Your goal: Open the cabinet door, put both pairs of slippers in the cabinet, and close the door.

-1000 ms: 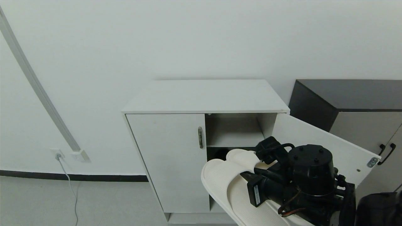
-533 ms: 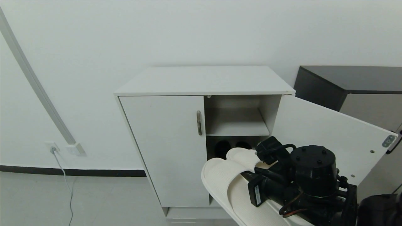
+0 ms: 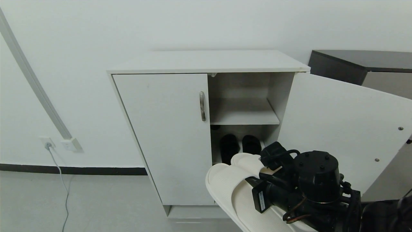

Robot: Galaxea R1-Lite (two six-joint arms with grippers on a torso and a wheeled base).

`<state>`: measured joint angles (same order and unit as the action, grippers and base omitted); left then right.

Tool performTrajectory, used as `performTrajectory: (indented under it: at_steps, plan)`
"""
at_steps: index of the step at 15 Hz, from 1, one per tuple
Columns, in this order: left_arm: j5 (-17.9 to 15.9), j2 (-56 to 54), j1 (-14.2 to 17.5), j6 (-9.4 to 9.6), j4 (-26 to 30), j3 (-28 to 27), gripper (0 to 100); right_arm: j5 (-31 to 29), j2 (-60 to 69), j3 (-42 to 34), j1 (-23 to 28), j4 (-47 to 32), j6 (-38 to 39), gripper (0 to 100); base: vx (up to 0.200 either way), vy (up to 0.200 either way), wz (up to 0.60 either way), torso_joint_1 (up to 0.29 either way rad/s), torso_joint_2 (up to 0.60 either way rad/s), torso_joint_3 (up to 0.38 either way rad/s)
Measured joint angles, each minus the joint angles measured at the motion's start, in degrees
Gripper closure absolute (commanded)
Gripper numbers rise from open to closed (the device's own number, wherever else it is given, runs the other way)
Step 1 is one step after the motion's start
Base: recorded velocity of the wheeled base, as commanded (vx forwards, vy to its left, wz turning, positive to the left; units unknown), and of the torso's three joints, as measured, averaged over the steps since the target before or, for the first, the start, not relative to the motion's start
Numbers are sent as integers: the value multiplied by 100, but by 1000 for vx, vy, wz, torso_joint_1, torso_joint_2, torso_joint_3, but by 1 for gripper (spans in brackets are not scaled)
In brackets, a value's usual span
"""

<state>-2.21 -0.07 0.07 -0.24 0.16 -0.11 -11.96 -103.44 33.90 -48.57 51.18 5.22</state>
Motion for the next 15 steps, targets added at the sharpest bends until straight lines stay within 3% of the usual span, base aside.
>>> performTrajectory:
  at_steps: [5, 10, 13, 15]
  plan:
    - [0, 0, 0, 2, 6, 0, 100, -30, -111, 40, 6, 4, 6, 100, 0, 0, 0, -33, 413, 368]
    - [0, 0, 0, 2, -5, -2, 100, -71, -328, 79, 33, 165, 0, 100, 0, 0, 0, -1, 18, 33]
    - [-2, 0, 0, 6, 5, 0, 100, -1125, -638, 578, 83, 452, -38, 100, 0, 0, 0, -2, 93, 72]
    - [-4, 0, 0, 9, 0, 0, 100, -1891, -847, 1290, 87, -98, -18, 100, 0, 0, 0, 0, 0, 0]
